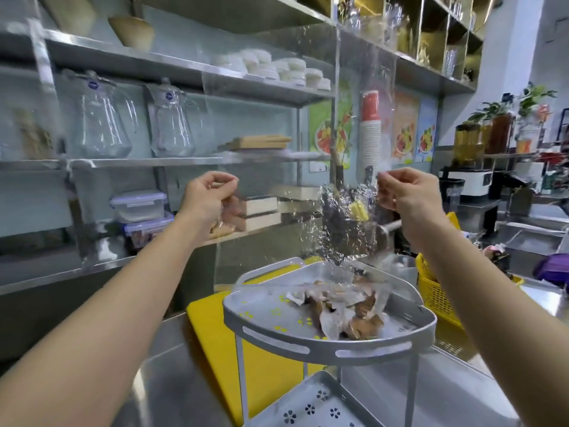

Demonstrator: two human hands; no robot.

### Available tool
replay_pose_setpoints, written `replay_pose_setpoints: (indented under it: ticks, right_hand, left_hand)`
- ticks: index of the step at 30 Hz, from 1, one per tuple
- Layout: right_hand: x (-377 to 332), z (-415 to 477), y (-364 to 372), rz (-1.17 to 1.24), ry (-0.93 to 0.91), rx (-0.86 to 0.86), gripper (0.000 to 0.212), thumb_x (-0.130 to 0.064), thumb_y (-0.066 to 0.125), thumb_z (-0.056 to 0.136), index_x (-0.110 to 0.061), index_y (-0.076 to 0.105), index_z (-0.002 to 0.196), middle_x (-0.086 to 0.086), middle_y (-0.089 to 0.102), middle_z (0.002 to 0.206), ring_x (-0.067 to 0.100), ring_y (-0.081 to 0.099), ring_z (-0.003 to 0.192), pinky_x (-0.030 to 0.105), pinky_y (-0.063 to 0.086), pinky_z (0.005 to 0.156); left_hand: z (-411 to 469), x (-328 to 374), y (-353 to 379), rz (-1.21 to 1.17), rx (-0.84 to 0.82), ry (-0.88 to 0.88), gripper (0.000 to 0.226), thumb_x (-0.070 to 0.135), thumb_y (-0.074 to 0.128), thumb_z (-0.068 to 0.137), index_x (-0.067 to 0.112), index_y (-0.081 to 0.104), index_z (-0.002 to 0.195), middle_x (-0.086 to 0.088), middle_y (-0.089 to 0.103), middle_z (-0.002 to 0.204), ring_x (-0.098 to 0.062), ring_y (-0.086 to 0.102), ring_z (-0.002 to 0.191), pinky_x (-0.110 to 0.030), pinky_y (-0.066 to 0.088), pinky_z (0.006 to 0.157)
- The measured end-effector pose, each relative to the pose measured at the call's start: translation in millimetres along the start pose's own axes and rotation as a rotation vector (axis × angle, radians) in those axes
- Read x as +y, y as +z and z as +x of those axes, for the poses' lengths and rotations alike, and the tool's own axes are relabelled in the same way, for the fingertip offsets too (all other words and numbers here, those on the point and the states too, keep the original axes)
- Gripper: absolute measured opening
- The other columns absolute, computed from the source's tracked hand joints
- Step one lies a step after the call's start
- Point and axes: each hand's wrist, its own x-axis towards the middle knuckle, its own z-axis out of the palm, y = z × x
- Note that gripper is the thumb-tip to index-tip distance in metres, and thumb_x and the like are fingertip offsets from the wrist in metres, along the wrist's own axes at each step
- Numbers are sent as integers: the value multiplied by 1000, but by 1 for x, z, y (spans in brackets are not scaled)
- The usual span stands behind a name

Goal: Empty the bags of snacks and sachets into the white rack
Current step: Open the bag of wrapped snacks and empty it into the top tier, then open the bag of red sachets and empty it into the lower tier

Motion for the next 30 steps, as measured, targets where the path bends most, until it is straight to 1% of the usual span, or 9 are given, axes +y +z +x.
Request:
replay_pose_setpoints:
  ticks: [2, 5, 7, 9, 15, 20, 24, 27, 30]
  right_hand:
    - [-9, 1, 17, 103, 43, -60, 4, -4, 60, 85, -6, 58, 88, 4, 55, 66, 0, 49, 36, 15, 41, 38]
    - [-7, -5, 45, 210, 105, -161, 31, 0, 67, 77, 0, 55, 106, 5, 59, 65, 5, 50, 42, 15, 38, 37]
    - [3, -14, 68, 212, 133, -258, 33, -1, 74, 66, 1, 59, 96, -1, 62, 52, 4, 51, 40, 13, 37, 38]
    - [18, -26, 97, 214, 187, -318, 8, 2, 65, 77, -1, 60, 81, -5, 59, 42, 2, 47, 34, 12, 34, 35]
    - [53, -91, 195, 194, 371, -520, 20, -2, 56, 86, -9, 54, 68, -5, 51, 34, 0, 34, 26, 9, 21, 31]
    - [88, -179, 276, 143, 505, -712, 21, -2, 54, 87, -8, 54, 67, -5, 50, 33, 1, 37, 25, 9, 28, 31]
    - [126, -266, 331, 38, 595, -868, 26, -5, 59, 86, -11, 55, 60, -6, 50, 36, 5, 42, 29, 16, 29, 36]
    - [148, -335, 358, -36, 642, -1017, 34, -4, 60, 84, -12, 50, 53, -7, 45, 33, 9, 37, 31, 19, 27, 43]
    - [163, -398, 370, -122, 665, -1157, 26, 0, 56, 85, -6, 52, 60, -5, 46, 31, 6, 36, 25, 11, 24, 33]
  left_hand:
    - [0, 12, -21, 4, 41, -13, 14, 4, 62, 85, 16, 58, 79, -1, 57, 70, -4, 56, 44, -19, 48, 39]
    - [-12, 21, -63, -3, 84, -76, 13, 6, 63, 84, 13, 53, 79, 3, 62, 52, -2, 52, 35, -20, 45, 38]
    - [-27, 20, -94, -3, 124, -108, 13, 5, 61, 86, 12, 56, 76, 4, 60, 47, -2, 52, 34, -17, 46, 37]
    - [-47, 15, -129, 4, 172, -134, 19, 4, 58, 87, 12, 57, 71, 3, 57, 48, -2, 51, 33, -14, 43, 36]
    - [-120, -8, -237, 49, 347, -270, 20, 4, 55, 88, 11, 53, 69, 4, 56, 39, -2, 46, 31, -12, 35, 31]
    - [-205, -34, -331, 117, 563, -430, 27, 7, 53, 91, 17, 49, 66, 1, 50, 47, 1, 45, 31, -10, 35, 33]
    - [-298, -49, -395, 109, 798, -552, 27, 3, 56, 87, 15, 55, 63, 5, 56, 38, -3, 51, 33, -11, 41, 35]
    - [-367, -56, -432, 263, 922, -606, 30, -4, 61, 82, 14, 58, 58, 1, 56, 45, -10, 54, 39, -14, 41, 36]
    - [-423, -59, -454, 562, 1006, -673, 34, -7, 63, 79, 13, 41, 63, -5, 47, 55, -4, 46, 33, -17, 38, 36]
